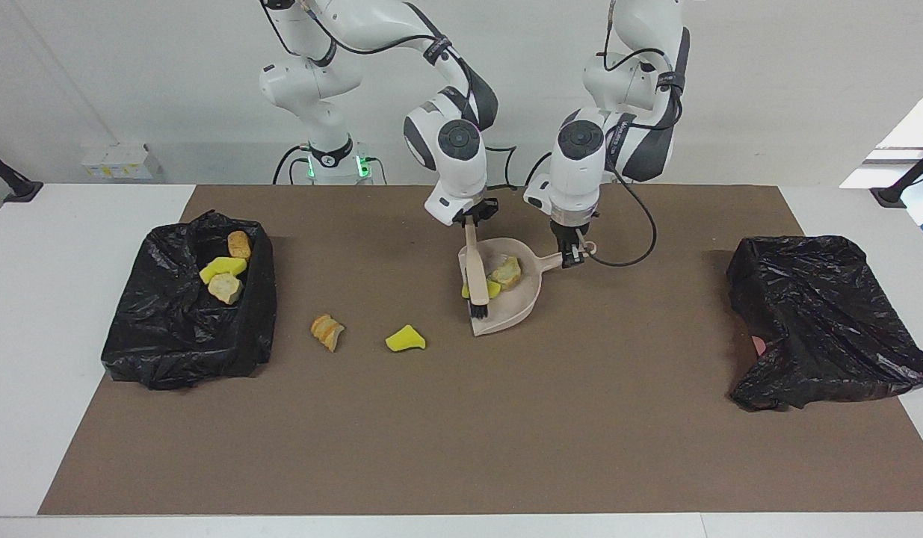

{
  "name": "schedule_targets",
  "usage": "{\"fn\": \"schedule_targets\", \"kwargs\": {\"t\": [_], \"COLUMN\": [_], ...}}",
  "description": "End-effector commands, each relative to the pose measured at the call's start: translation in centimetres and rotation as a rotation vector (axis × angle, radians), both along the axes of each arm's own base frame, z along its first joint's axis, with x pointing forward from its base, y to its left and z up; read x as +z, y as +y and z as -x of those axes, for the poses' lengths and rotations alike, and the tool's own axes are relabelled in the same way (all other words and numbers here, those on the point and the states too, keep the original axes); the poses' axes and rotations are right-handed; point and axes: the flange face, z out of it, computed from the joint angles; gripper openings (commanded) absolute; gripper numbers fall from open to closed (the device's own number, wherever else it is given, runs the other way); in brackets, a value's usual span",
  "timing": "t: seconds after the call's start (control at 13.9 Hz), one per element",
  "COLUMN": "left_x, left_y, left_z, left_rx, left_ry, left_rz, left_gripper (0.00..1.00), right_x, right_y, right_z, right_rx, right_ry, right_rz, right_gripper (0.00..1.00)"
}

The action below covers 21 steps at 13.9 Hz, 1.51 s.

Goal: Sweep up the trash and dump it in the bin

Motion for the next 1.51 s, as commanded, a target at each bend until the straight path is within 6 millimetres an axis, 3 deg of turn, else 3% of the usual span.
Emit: {"fn": "schedule_targets", "kwargs": {"t": [0.0, 0.14, 0.57, 0.72, 0.86, 1.43], "left_x": [0.1, 0.0, 0.1, 0.1, 0.0, 0.1], "left_y": [0.4, 0.4, 0.3, 0.3, 0.3, 0.1], "left_z": [0.8, 0.9, 0.9, 1.0, 1.0, 1.0], "left_rx": [0.008, 0.028, 0.092, 0.094, 0.107, 0.154], "left_ry": [-0.035, -0.036, -0.043, -0.041, -0.043, -0.050], "left_rz": [0.003, 0.002, 0.000, -0.002, -0.002, -0.001], "left_gripper": [0.00, 0.00, 0.00, 0.00, 0.00, 0.00], "right_x": [3.3, 3.0, 2.7, 2.8, 4.4, 3.5], "right_y": [0.1, -0.7, -4.8, -5.4, -5.8, -17.3], "right_z": [-1.3, -1.5, -3.0, -4.5, -6.3, -10.7], "right_rx": [0.026, 0.128, 0.222, 0.176, 0.122, 0.017], "right_ry": [-0.009, -0.032, -0.025, -0.038, -0.048, -0.034], "right_rz": [-0.022, 0.000, 0.137, 0.094, 0.044, 0.212], "right_gripper": [0.00, 0.00, 0.00, 0.00, 0.00, 0.00]}}
